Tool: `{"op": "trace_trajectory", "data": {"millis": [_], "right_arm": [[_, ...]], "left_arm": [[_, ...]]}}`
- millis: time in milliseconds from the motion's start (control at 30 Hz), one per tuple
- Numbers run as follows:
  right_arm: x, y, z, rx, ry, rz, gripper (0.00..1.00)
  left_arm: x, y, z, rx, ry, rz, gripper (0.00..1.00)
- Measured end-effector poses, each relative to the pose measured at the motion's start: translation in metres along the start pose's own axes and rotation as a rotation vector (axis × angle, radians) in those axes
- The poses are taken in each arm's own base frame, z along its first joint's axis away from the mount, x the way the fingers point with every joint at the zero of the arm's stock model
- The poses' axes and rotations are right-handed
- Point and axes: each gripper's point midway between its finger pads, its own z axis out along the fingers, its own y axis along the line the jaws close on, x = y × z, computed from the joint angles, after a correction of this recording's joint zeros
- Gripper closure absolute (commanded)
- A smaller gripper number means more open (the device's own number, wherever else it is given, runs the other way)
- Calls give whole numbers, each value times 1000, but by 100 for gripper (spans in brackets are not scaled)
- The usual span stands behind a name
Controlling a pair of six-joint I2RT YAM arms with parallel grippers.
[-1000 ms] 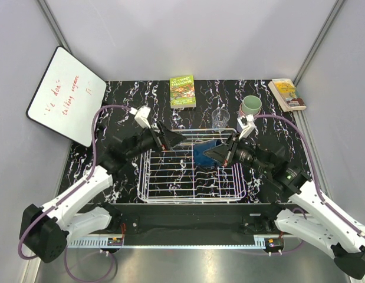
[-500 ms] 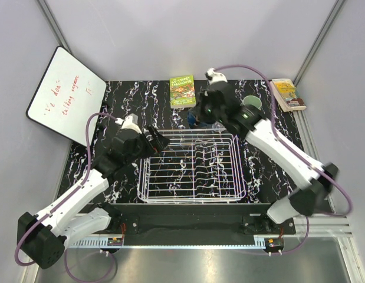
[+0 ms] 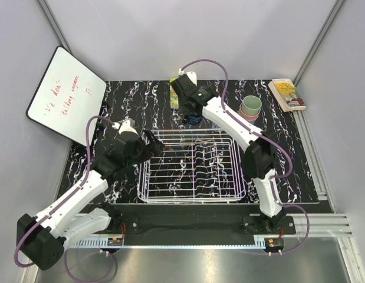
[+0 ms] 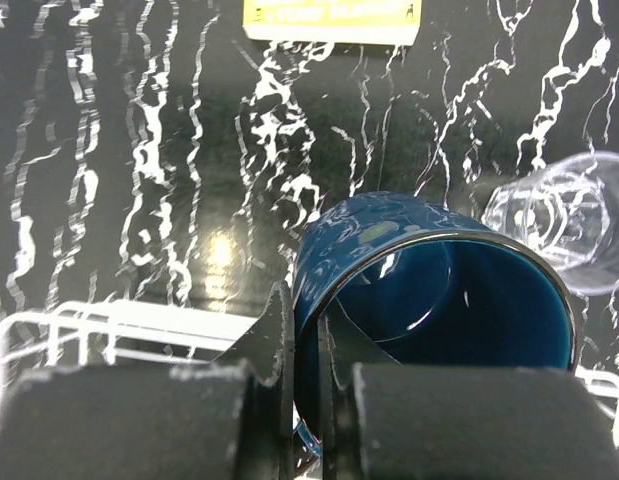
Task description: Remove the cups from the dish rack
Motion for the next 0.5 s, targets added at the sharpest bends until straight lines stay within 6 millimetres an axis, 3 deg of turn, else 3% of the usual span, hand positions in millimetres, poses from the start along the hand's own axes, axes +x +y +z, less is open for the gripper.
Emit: {"op": "trace_trajectory", "data": {"millis": [333, 500], "right_arm": [[-9, 2, 54, 37, 34, -4, 100], [9, -17, 85, 73, 111, 7, 100]], "left_arm": [[4, 9, 1, -36, 7, 1, 1], [5, 11, 3, -46, 11, 3, 1]]}}
